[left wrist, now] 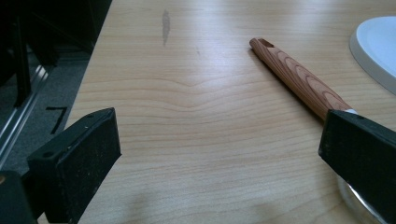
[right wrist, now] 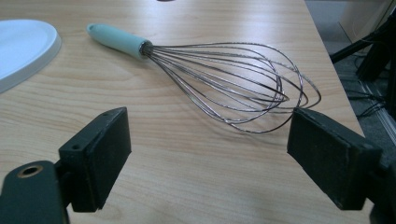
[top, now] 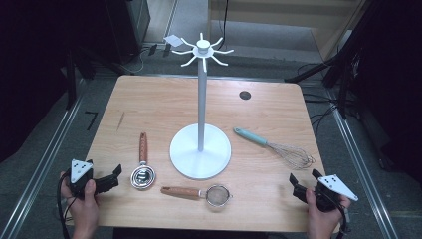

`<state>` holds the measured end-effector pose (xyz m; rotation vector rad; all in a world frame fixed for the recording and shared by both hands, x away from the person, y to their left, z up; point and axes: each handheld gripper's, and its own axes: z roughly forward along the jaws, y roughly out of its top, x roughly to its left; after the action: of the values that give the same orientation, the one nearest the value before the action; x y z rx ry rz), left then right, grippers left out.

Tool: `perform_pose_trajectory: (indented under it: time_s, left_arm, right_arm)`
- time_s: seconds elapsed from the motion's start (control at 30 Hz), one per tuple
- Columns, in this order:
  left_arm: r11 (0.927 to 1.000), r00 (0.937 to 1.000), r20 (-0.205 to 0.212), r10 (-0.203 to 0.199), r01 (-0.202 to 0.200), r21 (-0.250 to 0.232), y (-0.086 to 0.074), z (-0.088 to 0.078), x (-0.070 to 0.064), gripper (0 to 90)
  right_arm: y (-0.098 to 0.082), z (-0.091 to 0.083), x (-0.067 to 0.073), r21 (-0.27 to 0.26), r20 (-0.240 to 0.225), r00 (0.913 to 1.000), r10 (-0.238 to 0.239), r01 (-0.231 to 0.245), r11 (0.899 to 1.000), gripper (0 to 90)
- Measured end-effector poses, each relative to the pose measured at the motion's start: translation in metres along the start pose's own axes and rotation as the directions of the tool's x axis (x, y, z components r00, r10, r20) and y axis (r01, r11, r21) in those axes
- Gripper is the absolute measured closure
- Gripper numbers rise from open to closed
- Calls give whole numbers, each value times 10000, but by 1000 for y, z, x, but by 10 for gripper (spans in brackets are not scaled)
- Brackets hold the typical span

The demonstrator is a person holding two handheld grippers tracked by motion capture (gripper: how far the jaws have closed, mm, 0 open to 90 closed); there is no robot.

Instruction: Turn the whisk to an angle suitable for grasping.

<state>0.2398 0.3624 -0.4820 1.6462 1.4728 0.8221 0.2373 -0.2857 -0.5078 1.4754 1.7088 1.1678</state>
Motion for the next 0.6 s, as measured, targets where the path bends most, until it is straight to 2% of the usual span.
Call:
perform_pose_trajectory:
  time_s: [0.07,0.27,0.37,0.43,0.47,0.53,0.6]
  left_arm:
    - [10000,10000,32,-57,57,28,1,1,0,0]
    - [10000,10000,26,24,-24,23,1,2,0,0]
    - [10000,10000,47,12,-12,35,1,2,0,0]
    - [10000,10000,69,-22,21,34,1,2,0,0]
    - [10000,10000,94,-22,22,1,1,2,0,0]
    - [10000,9999,105,-6,6,-39,1,2,0,0]
    - [10000,10000,79,25,-25,1,1,2,0,0]
  right_arm:
    - [0,0,0,160,-149,9998,158,-156,9998,153]
    - [0,0,0,106,-640,9979,105,-98,9999,223]
    - [4,1,0,-24,-1592,9870,225,-232,9997,303]
    - [6,0,0,-99,-2078,9781,98,-121,9999,354]
    - [8,0,-1,37,-2268,9739,55,-48,10000,360]
    - [10,-1,-3,224,-2339,9720,221,-173,9996,381]
    - [12,-1,-2,537,-2266,9737,211,-92,9985,337]
